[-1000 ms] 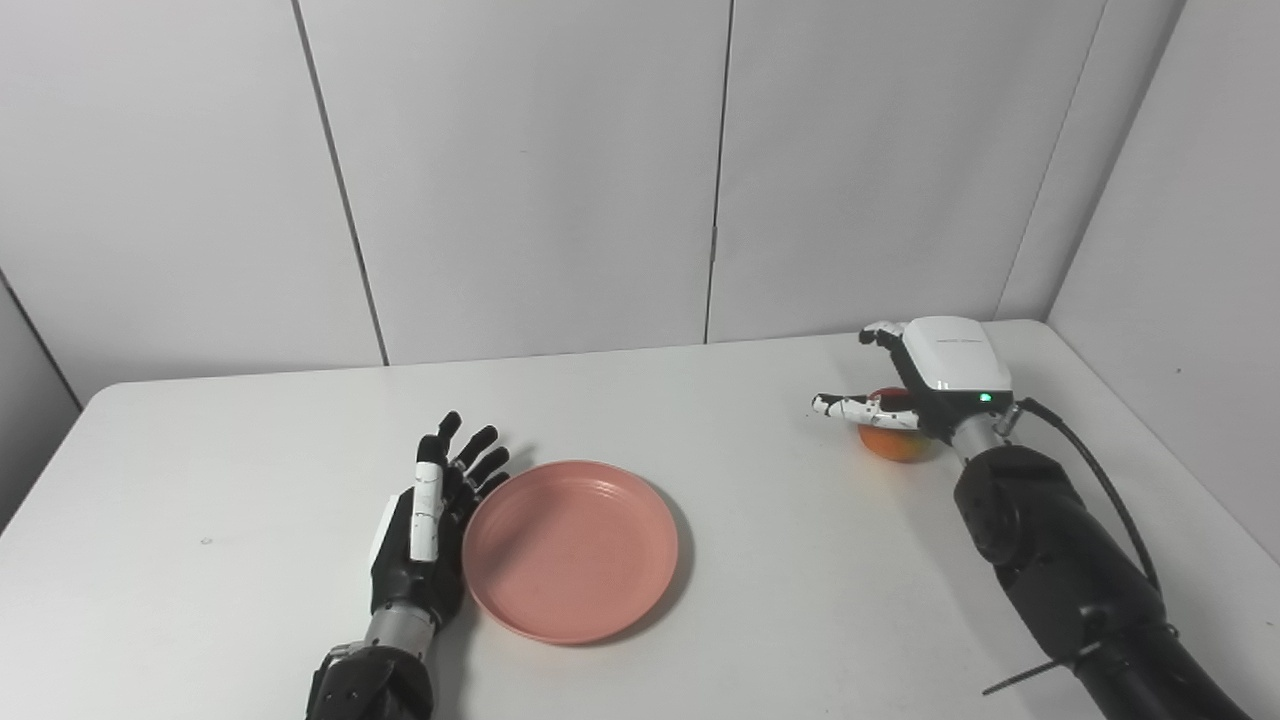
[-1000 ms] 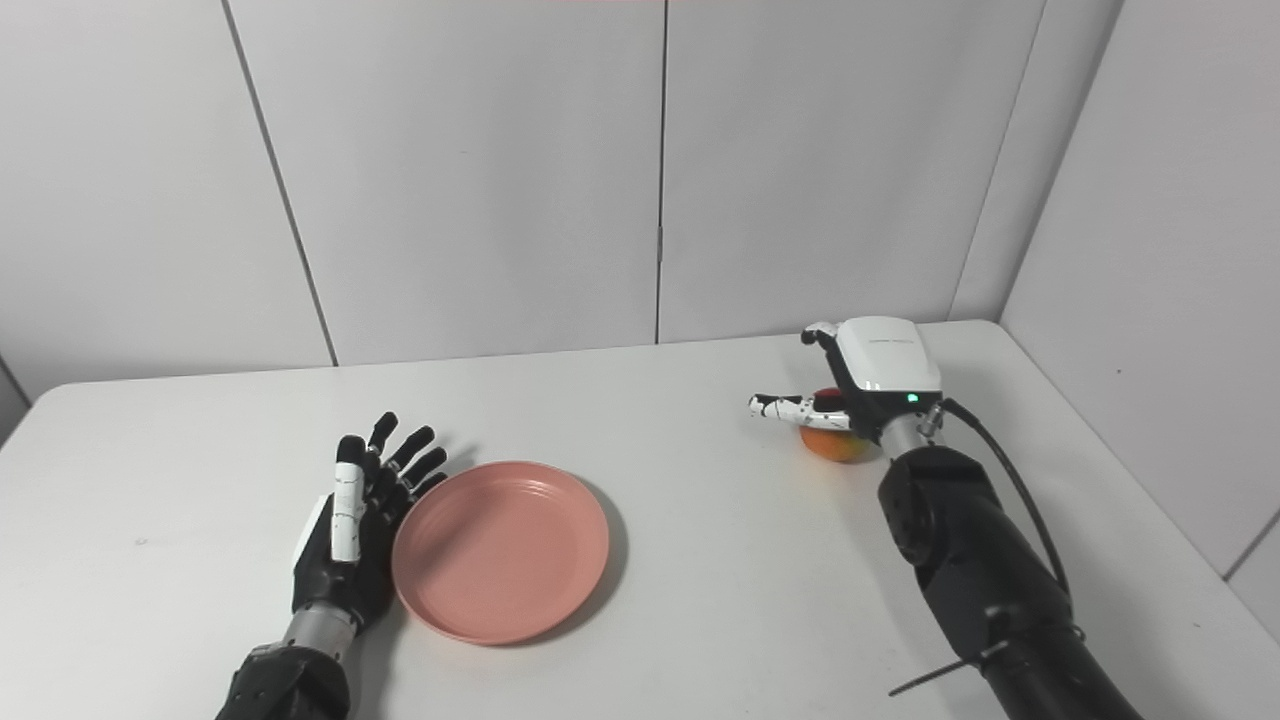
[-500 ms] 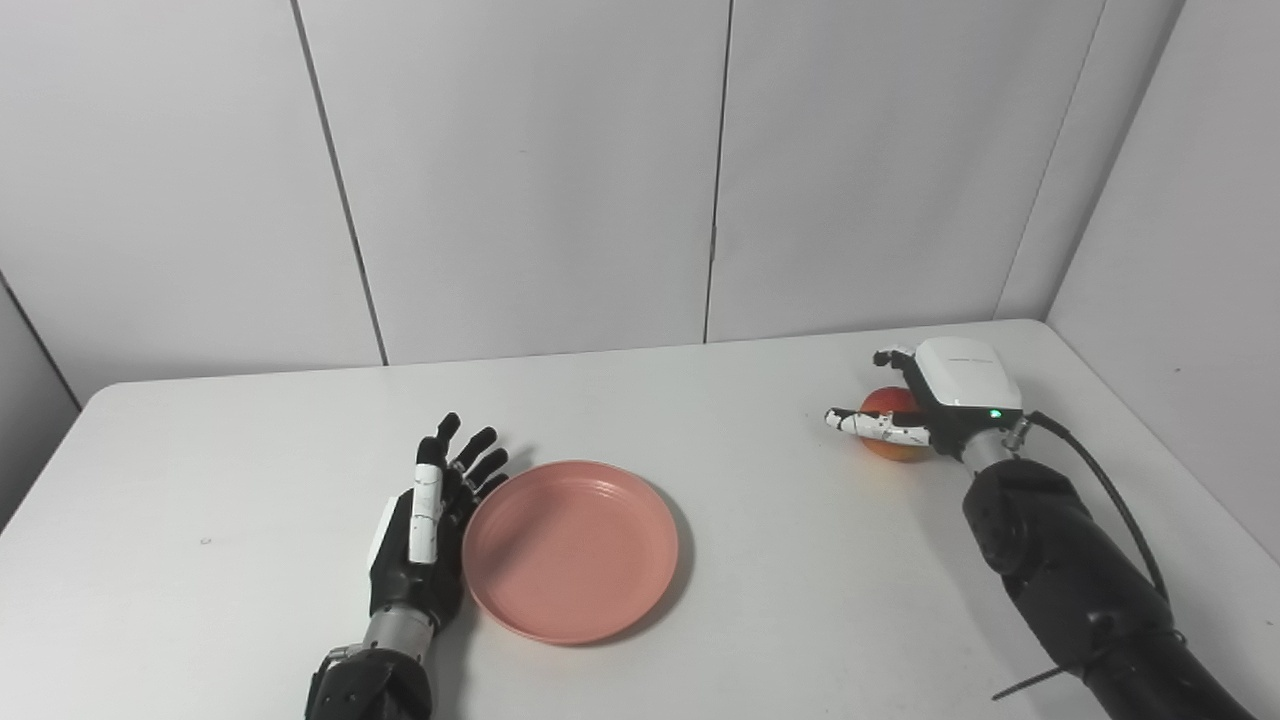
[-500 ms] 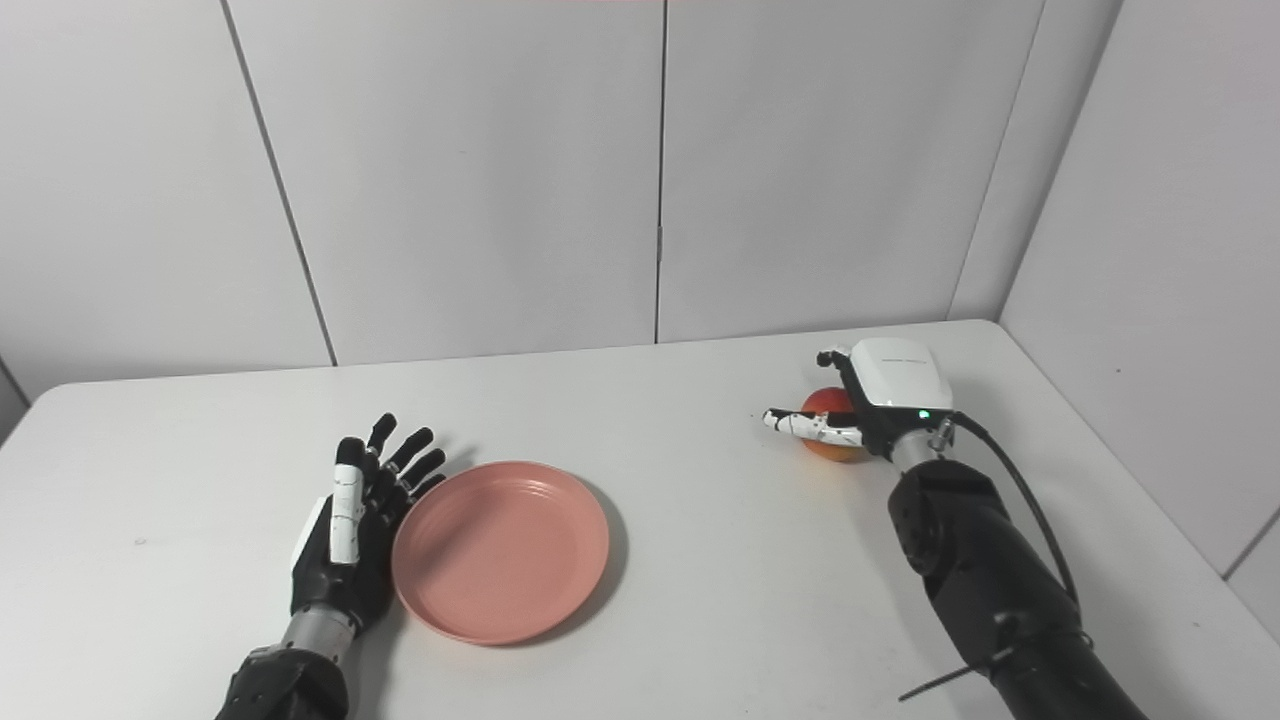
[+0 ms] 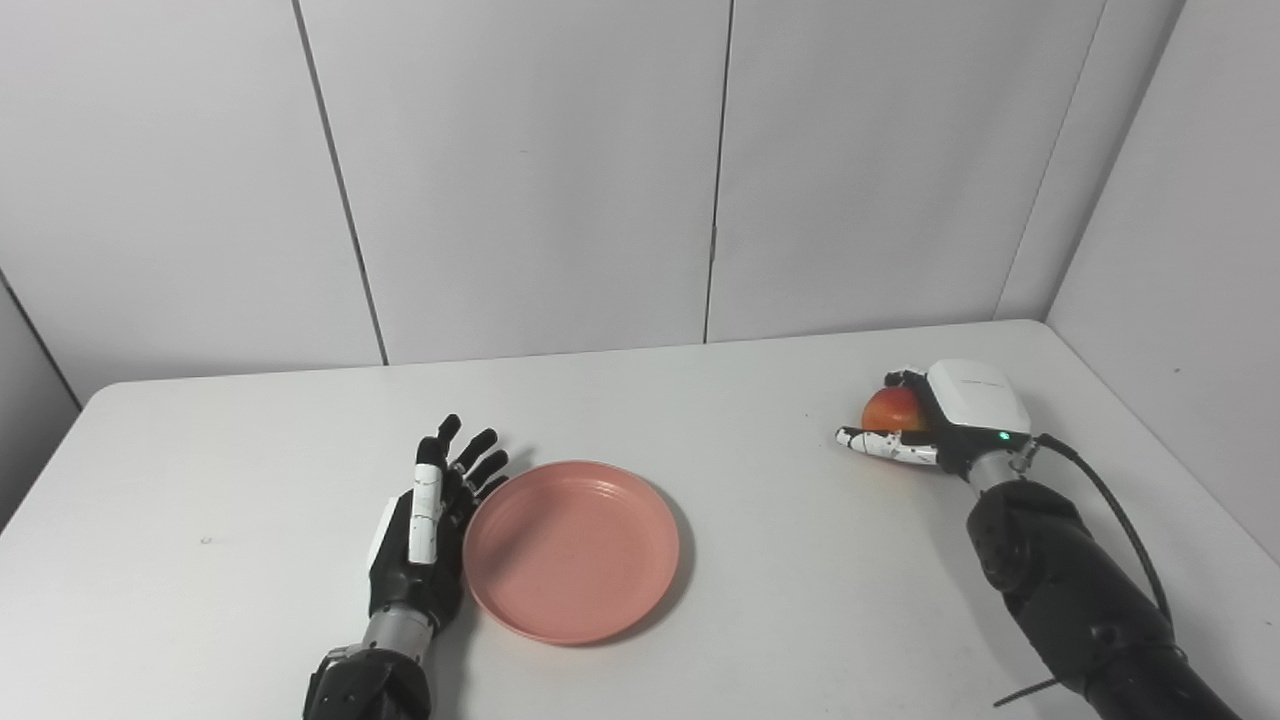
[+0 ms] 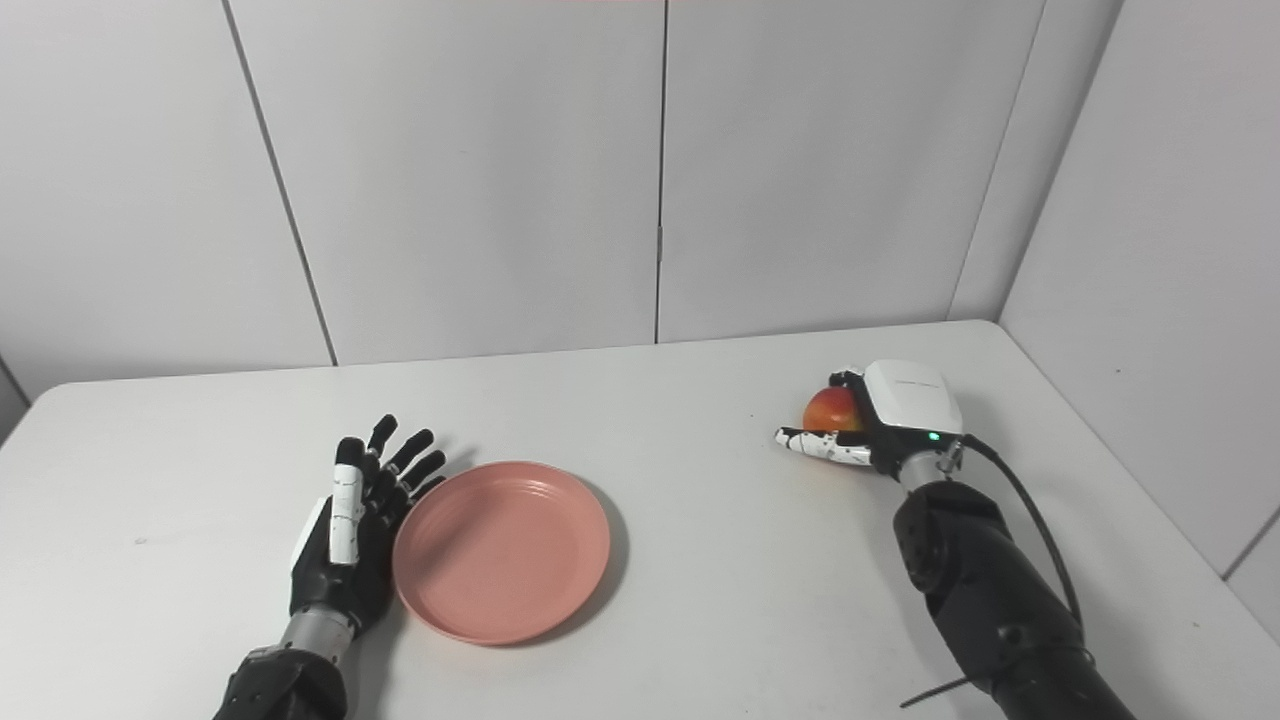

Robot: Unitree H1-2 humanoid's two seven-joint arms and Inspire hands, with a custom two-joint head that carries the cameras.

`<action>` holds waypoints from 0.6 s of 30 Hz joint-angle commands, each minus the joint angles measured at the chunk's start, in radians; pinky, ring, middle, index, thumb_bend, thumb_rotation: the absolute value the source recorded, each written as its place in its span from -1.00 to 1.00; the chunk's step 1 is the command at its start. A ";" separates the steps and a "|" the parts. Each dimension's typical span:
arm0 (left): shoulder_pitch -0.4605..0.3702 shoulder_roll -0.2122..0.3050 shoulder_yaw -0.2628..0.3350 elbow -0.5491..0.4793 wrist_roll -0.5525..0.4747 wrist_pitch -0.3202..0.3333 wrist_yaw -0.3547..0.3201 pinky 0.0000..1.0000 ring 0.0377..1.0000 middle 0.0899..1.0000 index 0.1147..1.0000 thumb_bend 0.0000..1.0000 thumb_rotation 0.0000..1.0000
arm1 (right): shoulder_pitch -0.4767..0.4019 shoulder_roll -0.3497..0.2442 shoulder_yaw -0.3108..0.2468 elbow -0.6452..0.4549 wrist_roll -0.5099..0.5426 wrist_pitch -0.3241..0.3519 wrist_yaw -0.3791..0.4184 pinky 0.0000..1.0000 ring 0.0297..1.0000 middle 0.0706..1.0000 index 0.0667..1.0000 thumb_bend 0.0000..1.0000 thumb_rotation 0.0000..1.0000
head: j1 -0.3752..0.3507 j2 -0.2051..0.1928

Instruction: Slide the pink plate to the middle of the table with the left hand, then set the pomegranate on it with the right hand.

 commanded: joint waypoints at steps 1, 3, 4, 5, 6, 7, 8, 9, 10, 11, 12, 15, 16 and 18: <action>0.012 0.003 -0.008 0.005 0.003 0.034 0.004 0.76 0.77 0.79 1.00 0.80 0.82 | -0.023 0.000 0.002 0.011 0.010 -0.037 -0.057 -0.21 -0.02 0.24 0.31 0.53 0.08 | 0.000 0.001; 0.013 0.002 -0.009 0.002 0.003 0.036 0.006 0.76 0.77 0.79 1.00 0.80 0.82 | -0.023 0.005 0.008 0.020 0.016 -0.036 -0.080 -0.30 -0.12 0.16 0.22 0.62 -0.28 | 0.003 0.004; 0.014 0.002 -0.010 0.000 0.004 0.037 0.007 0.76 0.76 0.79 1.00 0.80 0.82 | -0.023 0.006 0.011 0.021 0.018 -0.033 -0.085 -0.32 -0.14 0.13 0.19 0.66 -0.43 | 0.003 0.004; 0.015 0.000 -0.009 -0.003 0.002 0.041 0.008 0.76 0.76 0.79 1.00 0.79 0.82 | -0.023 0.006 0.015 0.019 0.021 -0.031 -0.083 -0.32 -0.15 0.10 0.18 0.68 -0.51 | 0.003 0.004; 0.016 -0.001 -0.008 -0.006 0.000 0.044 0.009 0.76 0.76 0.79 1.00 0.79 0.82 | -0.022 0.005 0.018 0.015 0.025 -0.026 -0.076 -0.33 -0.16 0.07 0.18 0.69 -0.60 | 0.003 0.005; 0.016 -0.002 -0.008 -0.008 -0.001 0.046 0.009 0.76 0.76 0.79 1.00 0.79 0.82 | -0.022 0.004 0.022 0.012 0.031 -0.022 -0.069 -0.33 -0.16 0.07 0.18 0.69 -0.61 | 0.003 0.005; 0.017 -0.003 -0.007 -0.010 -0.002 0.047 0.008 0.76 0.76 0.79 1.00 0.78 0.82 | -0.022 0.004 0.024 0.009 0.036 -0.019 -0.065 -0.32 -0.16 0.06 0.18 0.69 -0.65 | 0.004 0.006; 0.017 -0.003 -0.007 -0.010 -0.002 0.047 0.008 0.77 0.76 0.79 1.00 0.78 0.81 | -0.022 0.003 0.027 0.008 0.041 -0.018 -0.064 -0.33 -0.17 0.03 0.17 0.69 -0.70 | 0.004 0.006; 0.016 -0.003 -0.008 -0.010 -0.002 0.047 0.007 0.77 0.76 0.79 1.00 0.78 0.81 | -0.022 0.002 0.029 0.011 0.047 -0.026 -0.069 -0.34 -0.18 0.02 0.16 0.70 -0.71 | 0.005 0.005; 0.016 -0.002 -0.009 -0.009 -0.001 0.046 0.006 0.77 0.76 0.80 1.00 0.77 0.82 | -0.022 0.001 0.031 0.013 0.052 -0.032 -0.074 -0.33 -0.18 -0.01 0.13 0.71 -0.81 | 0.005 0.005; 0.015 -0.002 -0.009 -0.008 -0.001 0.046 0.006 0.77 0.76 0.80 1.00 0.77 0.83 | -0.022 0.000 0.031 0.015 0.059 -0.037 -0.074 -0.32 -0.18 -0.02 0.12 0.71 -0.84 | 0.005 0.006; 0.014 -0.001 -0.010 -0.008 -0.002 0.047 0.004 0.77 0.76 0.80 1.00 0.77 0.84 | -0.022 -0.002 0.034 0.014 0.074 -0.039 -0.065 -0.29 -0.16 -0.13 -0.03 0.10 -0.94 | 0.005 0.006; 0.014 -0.001 -0.010 -0.007 -0.003 0.048 0.005 0.77 0.76 0.80 1.00 0.77 0.84 | -0.022 -0.004 0.036 0.015 0.078 -0.041 -0.065 -0.29 -0.16 -0.14 -0.03 0.09 -0.95 | 0.005 0.007; 0.014 -0.002 -0.009 -0.006 -0.002 0.048 0.006 0.77 0.76 0.79 1.00 0.77 0.84 | -0.022 -0.007 0.039 0.016 0.085 -0.047 -0.067 -0.30 -0.17 -0.17 -0.03 0.06 -0.99 | 0.005 0.009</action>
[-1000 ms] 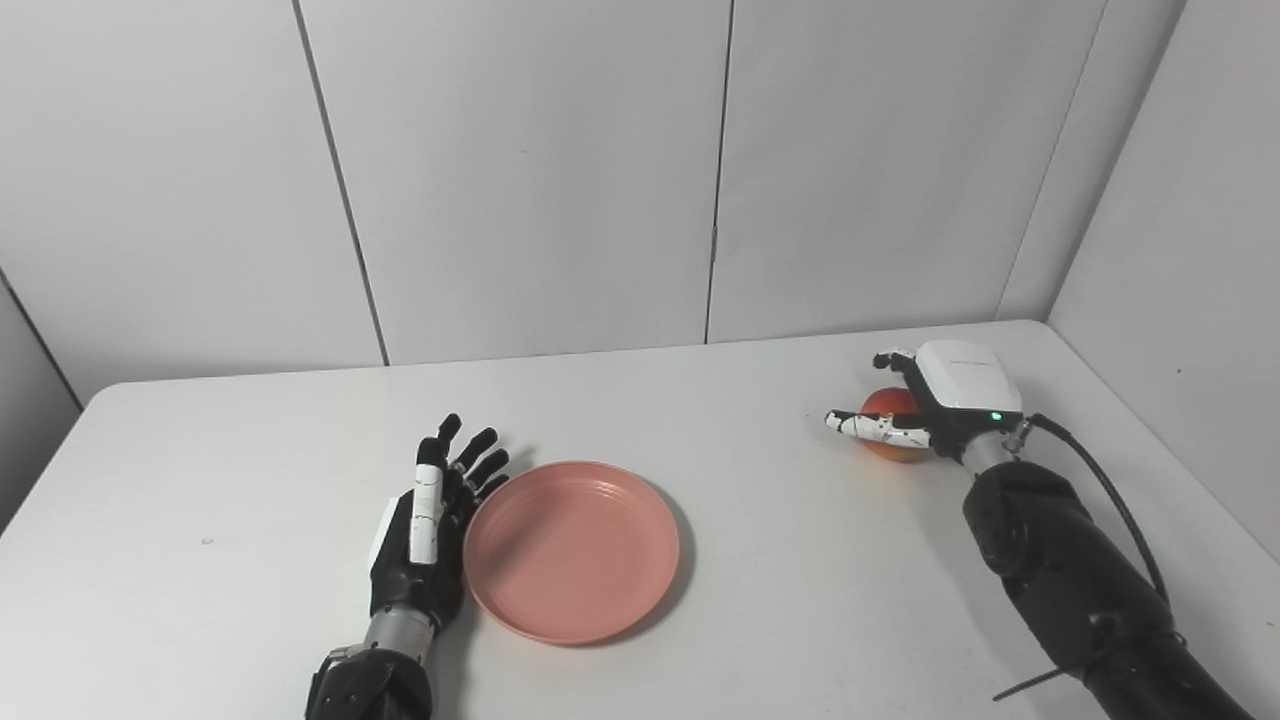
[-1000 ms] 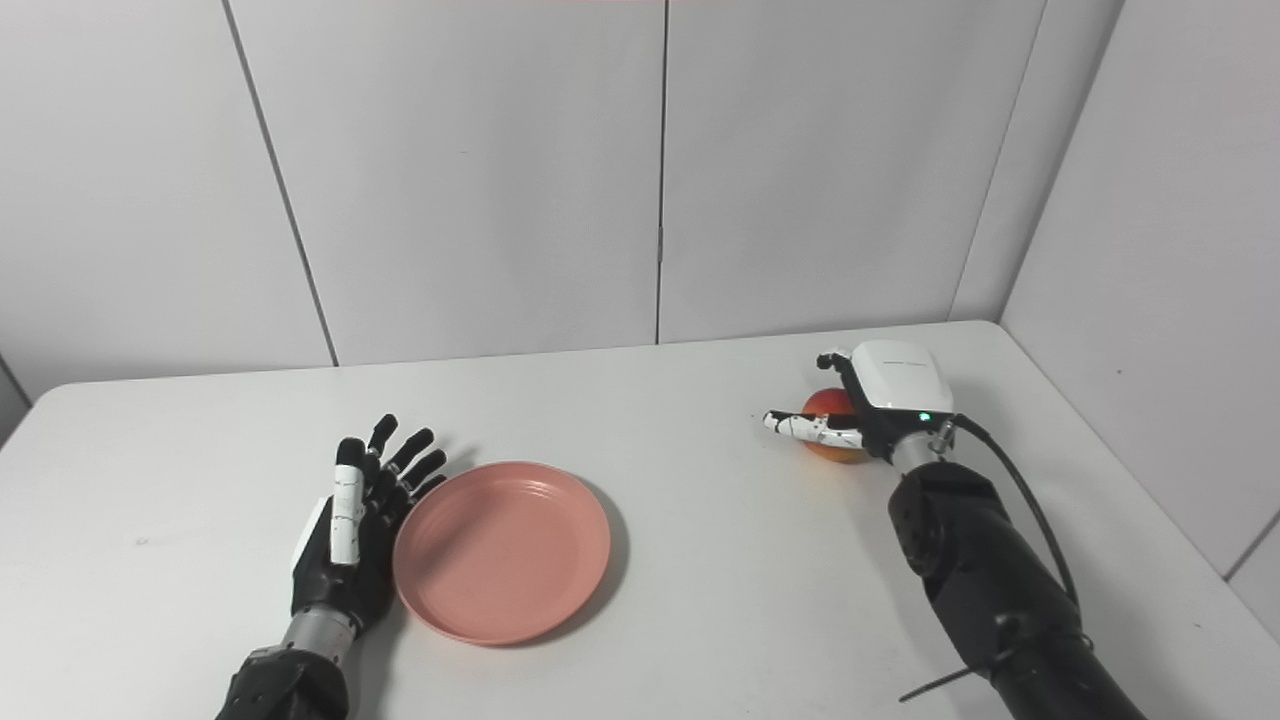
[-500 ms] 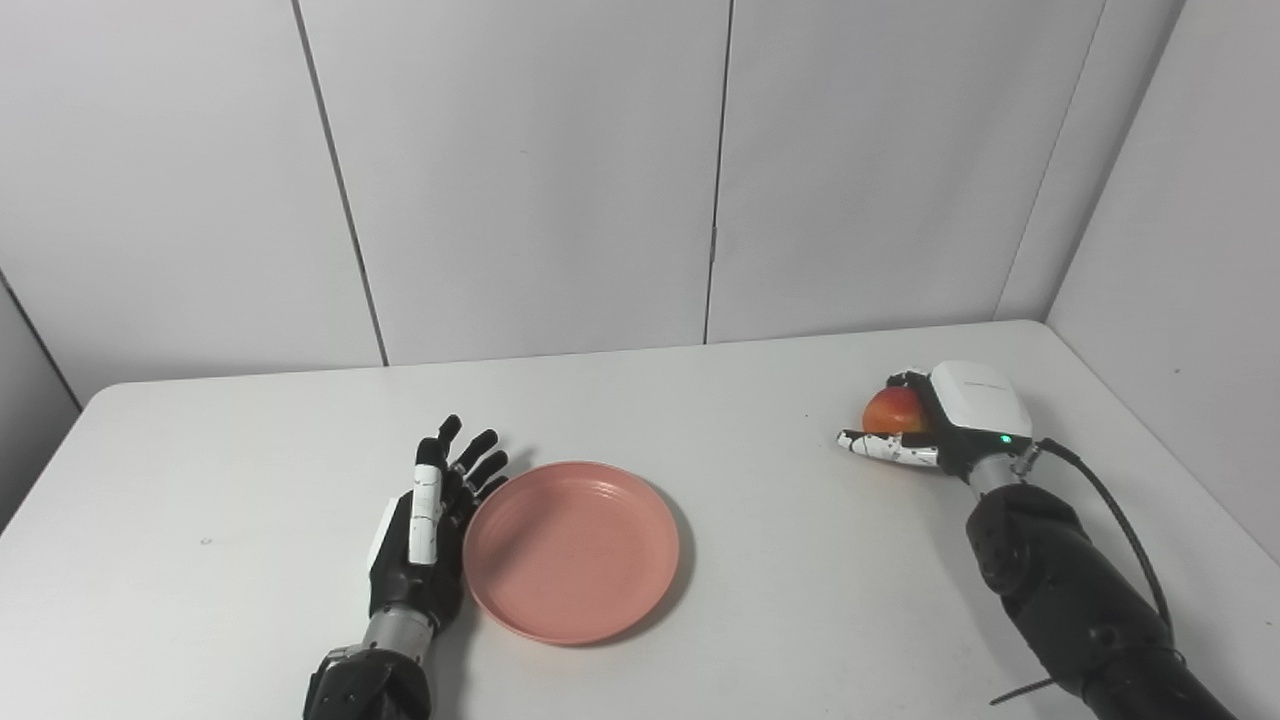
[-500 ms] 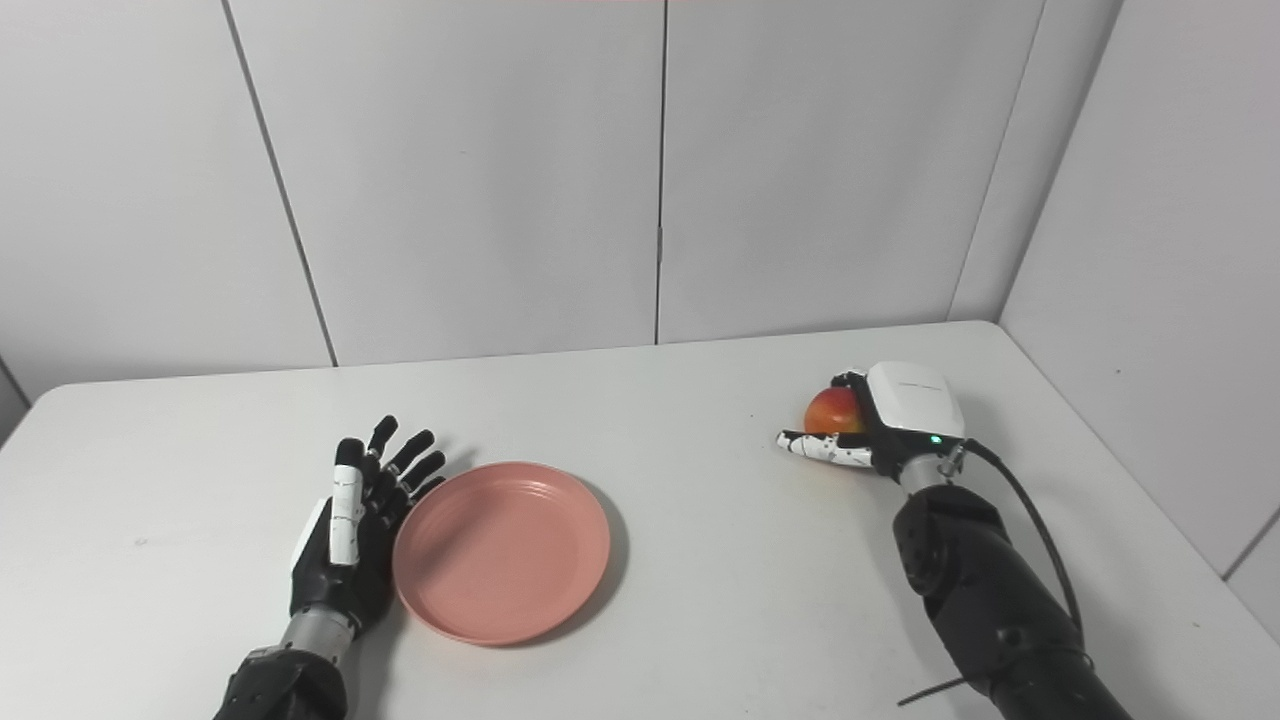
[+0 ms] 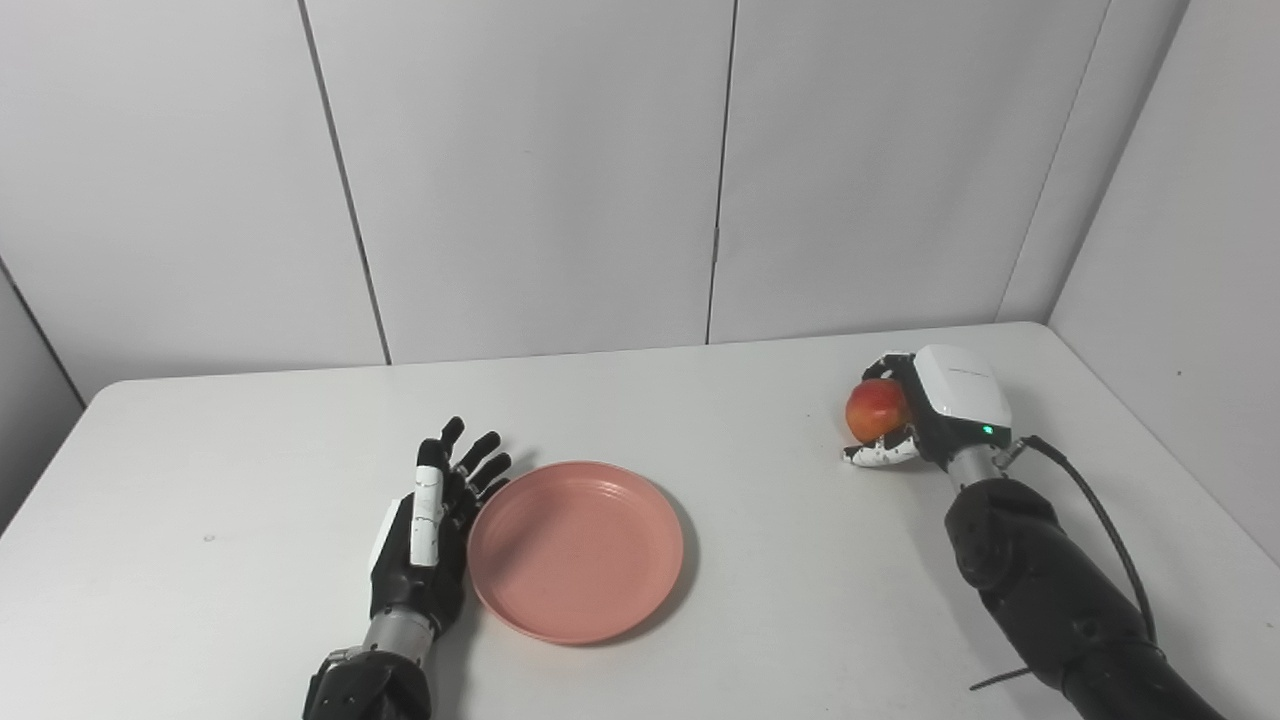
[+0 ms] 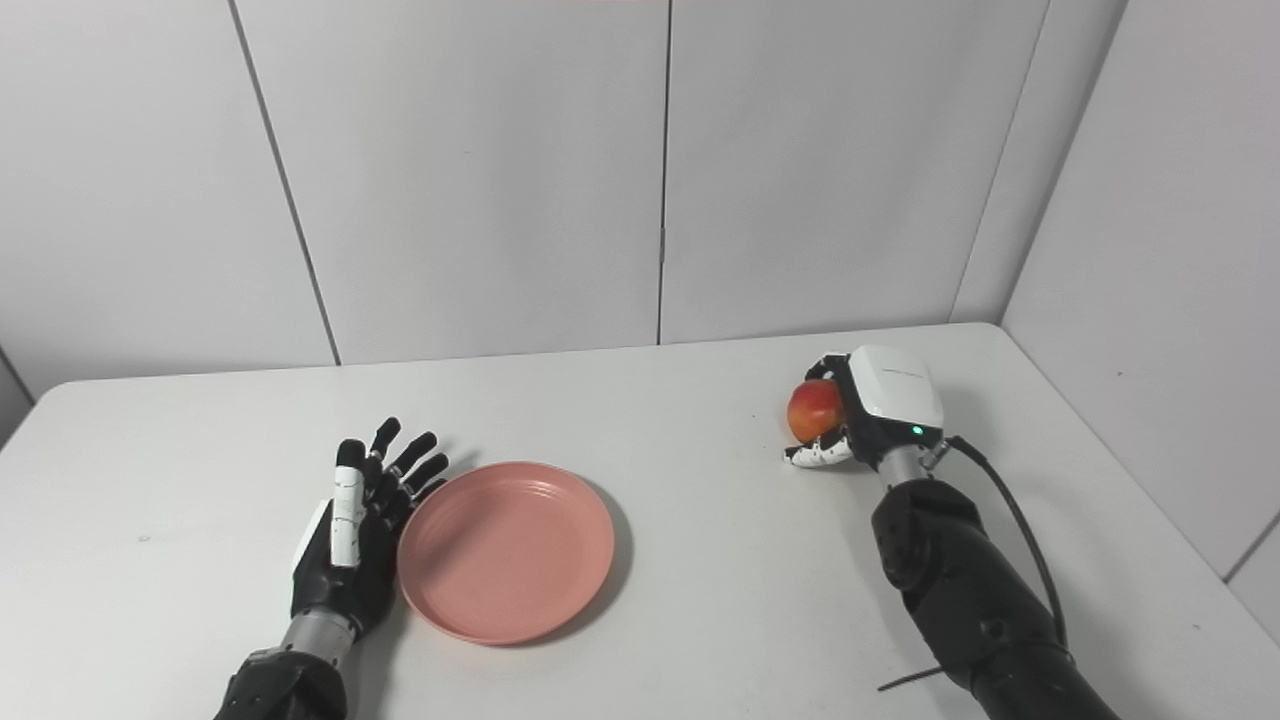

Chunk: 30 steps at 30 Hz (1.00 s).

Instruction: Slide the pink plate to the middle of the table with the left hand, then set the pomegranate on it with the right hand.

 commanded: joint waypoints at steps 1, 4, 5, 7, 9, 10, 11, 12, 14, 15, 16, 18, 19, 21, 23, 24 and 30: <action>0.005 -0.001 -0.005 0.009 -0.002 0.034 0.007 0.77 0.76 0.79 1.00 0.77 0.83 | -0.005 -0.026 0.009 0.011 0.001 -0.023 0.017 -0.30 -0.17 -0.17 -0.03 0.06 -1.00 | 0.001 0.001; 0.005 -0.003 -0.004 0.009 -0.002 0.035 0.009 0.76 0.75 0.78 1.00 0.78 0.83 | -0.004 -0.032 0.012 0.006 0.007 -0.040 0.008 -0.28 -0.17 -0.18 -0.03 0.06 -1.00 | 0.002 0.001; 0.005 -0.003 -0.004 0.009 -0.002 0.035 0.009 0.76 0.76 0.78 1.00 0.78 0.83 | -0.005 -0.033 0.013 0.001 0.008 -0.042 0.008 -0.29 -0.19 -0.18 -0.03 0.06 -1.00 | 0.003 0.001; 0.005 -0.004 -0.005 0.009 -0.002 0.035 0.009 0.76 0.76 0.77 1.00 0.78 0.83 | -0.007 -0.034 0.014 -0.011 0.011 -0.041 0.012 -0.31 -0.21 -0.20 -0.02 0.06 -1.00 | 0.003 0.001; 0.005 -0.004 -0.005 0.010 -0.002 0.034 0.009 0.75 0.75 0.77 1.00 0.77 0.83 | -0.010 -0.034 0.014 -0.022 0.015 -0.050 0.007 -0.38 -0.29 -0.24 -0.01 0.05 -1.00 | 0.004 0.001; 0.005 -0.004 -0.005 0.011 -0.003 0.033 0.007 0.75 0.75 0.76 1.00 0.77 0.83 | -0.012 -0.034 0.014 -0.027 0.017 -0.058 0.003 -0.39 -0.30 -0.18 -0.05 0.06 -1.00 | 0.004 0.001; 0.005 -0.005 -0.004 0.011 -0.004 0.032 0.007 0.76 0.75 0.77 1.00 0.77 0.83 | -0.014 -0.034 0.013 -0.036 0.021 -0.063 0.003 -0.41 -0.32 -0.15 -0.08 0.06 -1.00 | 0.004 0.002; 0.005 -0.005 -0.004 0.011 -0.004 0.033 0.007 0.77 0.76 0.77 1.00 0.77 0.83 | -0.016 -0.032 0.013 -0.047 0.023 -0.066 0.004 -0.38 -0.29 -0.19 -0.04 0.06 -1.00 | 0.004 0.002; 0.005 -0.007 -0.004 0.010 -0.003 0.034 0.010 0.77 0.76 0.77 1.00 0.77 0.83 | -0.019 -0.030 0.011 -0.064 0.026 -0.067 0.005 -0.36 -0.27 -0.22 -0.01 0.05 -1.00 | 0.005 0.002; 0.005 -0.007 -0.005 0.011 -0.002 0.033 0.010 0.77 0.76 0.76 1.00 0.77 0.83 | -0.021 -0.026 0.011 -0.085 0.029 -0.066 0.012 -0.36 -0.26 -0.23 -0.01 0.05 -1.00 | 0.007 0.002; 0.005 -0.008 -0.005 0.011 -0.001 0.032 0.010 0.77 0.76 0.76 1.00 0.77 0.83 | -0.023 -0.025 0.010 -0.099 0.031 -0.064 0.018 -0.35 -0.26 -0.22 -0.01 0.05 -0.99 | 0.008 0.003; 0.005 -0.009 -0.005 0.012 -0.001 0.031 0.011 0.77 0.75 0.77 1.00 0.77 0.83 | -0.027 -0.017 0.008 -0.143 0.033 -0.052 0.038 -0.36 -0.25 -0.21 -0.01 0.05 -0.99 | 0.009 0.003; 0.004 -0.009 -0.006 0.012 0.000 0.030 0.012 0.77 0.75 0.77 1.00 0.77 0.83 | -0.029 -0.013 0.008 -0.162 0.032 -0.056 0.040 -0.36 -0.25 -0.21 -0.01 0.05 -0.99 | 0.012 0.003; 0.004 -0.011 -0.006 0.012 0.002 0.028 0.014 0.77 0.75 0.77 1.00 0.78 0.83 | -0.031 -0.006 0.006 -0.194 0.032 -0.061 0.045 -0.38 -0.27 -0.22 0.00 0.05 -0.99 | 0.016 0.005; 0.004 -0.013 -0.006 0.012 0.001 0.028 0.015 0.75 0.75 0.76 0.99 0.78 0.82 | -0.033 0.002 0.003 -0.233 0.036 -0.055 0.061 -0.40 -0.30 -0.22 0.00 0.05 -0.99 | 0.021 0.006; 0.004 -0.014 -0.005 0.012 0.000 0.026 0.015 0.75 0.75 0.76 0.99 0.78 0.81 | -0.035 0.007 0.002 -0.259 0.038 -0.052 0.071 -0.40 -0.30 -0.22 0.00 0.05 -0.99 | 0.024 0.007; 0.003 -0.025 -0.007 0.011 0.005 0.022 0.023 0.72 0.74 0.78 1.00 0.79 0.79 | -0.043 0.028 -0.009 -0.382 0.039 -0.045 0.120 -0.41 -0.30 -0.22 0.01 0.05 -0.99 | 0.054 0.010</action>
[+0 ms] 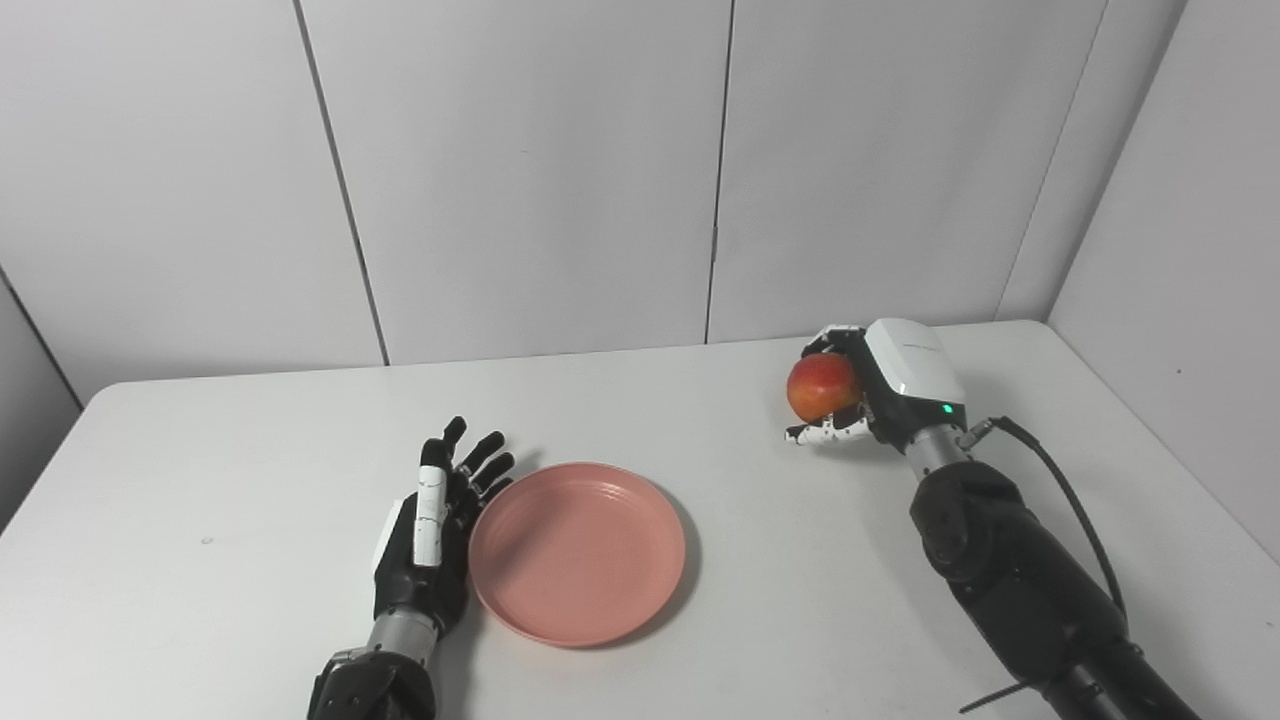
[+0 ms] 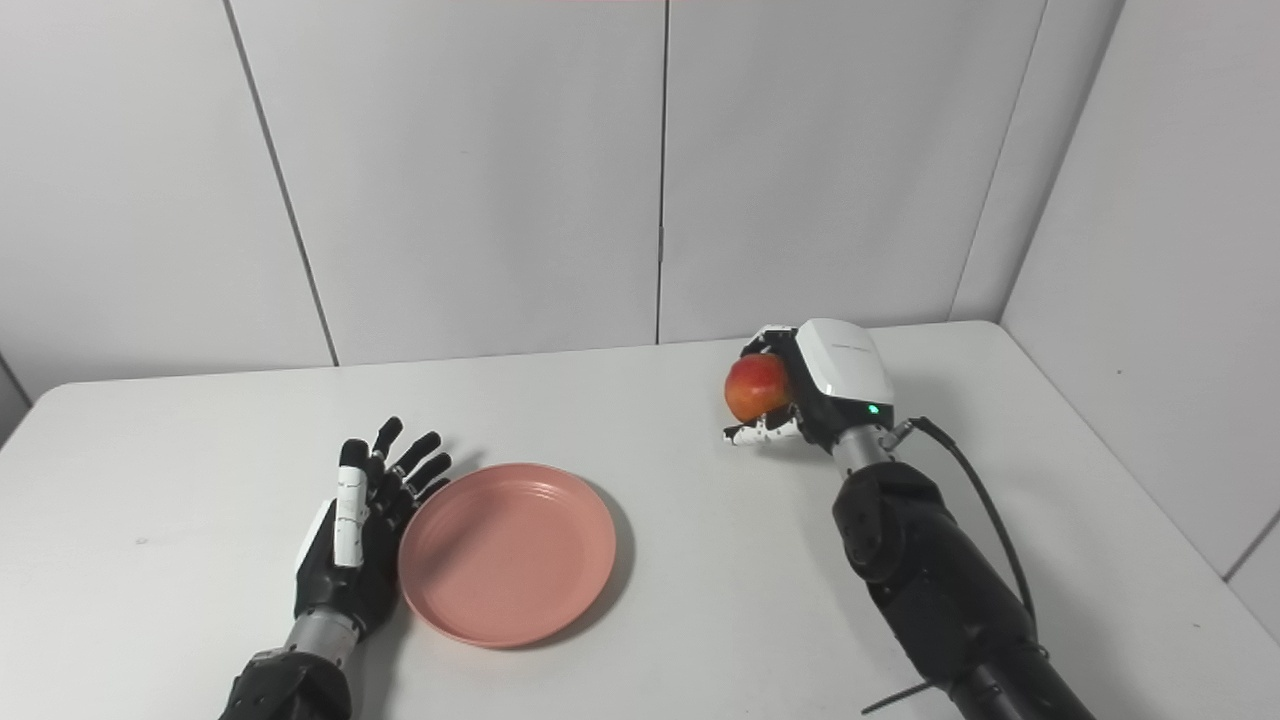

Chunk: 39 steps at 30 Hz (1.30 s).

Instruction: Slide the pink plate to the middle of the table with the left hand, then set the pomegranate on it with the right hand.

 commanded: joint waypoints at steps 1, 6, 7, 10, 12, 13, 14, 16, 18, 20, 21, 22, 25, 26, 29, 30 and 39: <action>0.003 -0.013 -0.007 0.013 0.003 0.023 0.014 0.72 0.74 0.78 1.00 0.79 0.78 | -0.059 -0.012 -0.022 -0.073 -0.003 -0.017 0.013 -0.40 -0.29 -0.22 0.01 0.05 -0.99 | 0.010 0.001; 0.002 -0.020 -0.015 0.022 0.014 0.007 0.020 0.67 0.73 0.75 0.98 0.80 0.77 | -0.057 0.004 -0.032 -0.180 0.000 -0.015 0.055 -0.39 -0.26 -0.19 0.00 0.05 -0.99 | 0.042 0.004; 0.001 -0.021 -0.016 0.023 0.016 0.005 0.022 0.67 0.73 0.75 0.99 0.80 0.77 | -0.056 0.006 -0.035 -0.190 -0.001 -0.015 0.061 -0.39 -0.25 -0.19 0.00 0.05 -0.99 | 0.042 0.004; 0.001 -0.027 -0.021 0.021 0.017 0.010 0.032 0.67 0.72 0.74 0.98 0.81 0.77 | -0.054 0.021 -0.037 -0.237 -0.008 -0.020 0.073 -0.39 -0.25 -0.19 -0.01 0.05 -0.99 | 0.066 0.006; 0.002 -0.028 -0.024 0.021 0.018 0.006 0.035 0.68 0.72 0.74 0.97 0.80 0.76 | -0.052 0.032 -0.035 -0.264 -0.016 -0.020 0.081 -0.41 -0.28 -0.19 -0.01 0.05 -0.98 | 0.072 0.006; 0.003 -0.028 -0.026 0.021 0.018 0.004 0.036 0.69 0.72 0.74 0.97 0.79 0.76 | -0.051 0.037 -0.034 -0.274 -0.018 -0.022 0.084 -0.42 -0.29 -0.19 -0.01 0.05 -0.98 | 0.072 0.006; 0.004 -0.029 -0.027 0.019 0.018 0.003 0.036 0.69 0.72 0.74 0.97 0.79 0.76 | -0.048 0.046 -0.034 -0.289 -0.016 -0.022 0.091 -0.42 -0.29 -0.19 -0.01 0.05 -0.98 | 0.081 0.009; 0.005 -0.030 -0.029 0.018 0.019 0.002 0.037 0.70 0.72 0.73 0.97 0.78 0.76 | -0.043 0.060 -0.034 -0.314 -0.010 -0.021 0.102 -0.43 -0.28 -0.18 -0.02 0.05 -0.98 | 0.081 0.009; 0.004 -0.030 -0.032 0.020 0.021 0.001 0.038 0.70 0.71 0.72 0.98 0.78 0.77 | -0.036 0.076 -0.033 -0.336 -0.009 -0.017 0.113 -0.43 -0.27 -0.17 -0.03 0.06 -0.99 | 0.081 0.009; 0.004 -0.029 -0.033 0.022 0.022 -0.001 0.039 0.70 0.71 0.71 0.98 0.80 0.77 | -0.028 0.091 -0.033 -0.355 -0.008 -0.016 0.122 -0.44 -0.30 -0.17 -0.03 0.05 -0.99 | 0.081 0.009; 0.005 -0.030 -0.033 0.023 0.022 -0.002 0.039 0.70 0.71 0.71 0.98 0.80 0.76 | -0.025 0.096 -0.034 -0.360 -0.007 -0.018 0.125 -0.48 -0.35 -0.18 -0.02 0.05 -0.99 | 0.081 0.009; 0.005 -0.030 -0.033 0.023 0.022 -0.003 0.037 0.70 0.71 0.71 0.97 0.81 0.76 | -0.022 0.101 -0.034 -0.365 -0.008 -0.019 0.128 -0.49 -0.36 -0.18 -0.02 0.05 -0.98 | 0.081 0.009; 0.008 -0.031 -0.033 0.018 0.024 -0.001 0.037 0.69 0.71 0.71 0.96 0.83 0.75 | -0.009 0.121 -0.033 -0.391 -0.005 -0.011 0.148 -0.50 -0.37 -0.18 -0.02 0.05 -0.98 | 0.108 0.013; 0.008 -0.030 -0.033 0.018 0.025 0.002 0.038 0.68 0.71 0.71 0.96 0.83 0.75 | -0.004 0.127 -0.027 -0.397 -0.006 -0.014 0.158 -0.51 -0.37 -0.18 -0.02 0.05 -0.98 | 0.109 0.012; 0.008 -0.030 -0.036 0.017 0.029 0.008 0.038 0.65 0.69 0.70 0.97 0.86 0.78 | 0.007 0.140 -0.007 -0.400 -0.016 -0.029 0.176 -0.48 -0.34 -0.17 -0.02 0.05 -0.98 | 0.112 0.012; 0.008 -0.030 -0.037 0.017 0.030 0.009 0.038 0.65 0.69 0.70 0.97 0.86 0.78 | 0.009 0.146 -0.002 -0.401 -0.017 -0.030 0.180 -0.48 -0.34 -0.18 -0.02 0.05 -0.98 | 0.112 0.012; 0.007 -0.037 -0.036 0.014 0.021 0.006 0.036 0.68 0.71 0.72 0.96 0.84 0.76 | 0.047 0.195 0.038 -0.417 0.001 -0.066 0.191 -0.53 -0.41 -0.19 -0.02 0.05 -0.98 | 0.137 0.019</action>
